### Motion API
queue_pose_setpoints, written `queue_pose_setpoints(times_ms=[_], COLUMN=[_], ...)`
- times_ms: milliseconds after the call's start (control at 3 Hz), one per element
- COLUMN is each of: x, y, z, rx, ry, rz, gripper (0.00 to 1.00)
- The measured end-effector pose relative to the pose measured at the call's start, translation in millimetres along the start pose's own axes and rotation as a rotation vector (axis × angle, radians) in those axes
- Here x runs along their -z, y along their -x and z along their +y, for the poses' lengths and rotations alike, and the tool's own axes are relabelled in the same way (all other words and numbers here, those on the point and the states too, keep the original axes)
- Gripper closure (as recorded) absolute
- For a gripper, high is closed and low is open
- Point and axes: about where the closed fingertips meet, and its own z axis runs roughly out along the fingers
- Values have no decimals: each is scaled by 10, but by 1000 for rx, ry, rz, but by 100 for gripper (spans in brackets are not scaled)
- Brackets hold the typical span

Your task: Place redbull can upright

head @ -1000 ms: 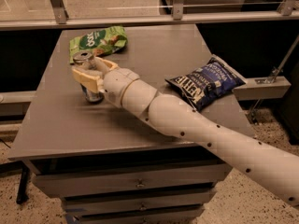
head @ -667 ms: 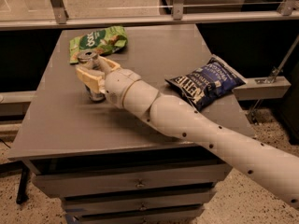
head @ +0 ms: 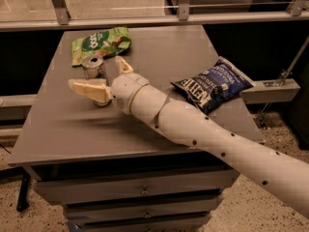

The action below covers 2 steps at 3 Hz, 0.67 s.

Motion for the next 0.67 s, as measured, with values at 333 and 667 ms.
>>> queue_pose_setpoints(times_ms=[333, 667], x=[138, 418], y=[59, 215], z=[-28, -184], rx=[14, 50], ry=[-11, -27], rz=[17, 68], gripper=[0, 0])
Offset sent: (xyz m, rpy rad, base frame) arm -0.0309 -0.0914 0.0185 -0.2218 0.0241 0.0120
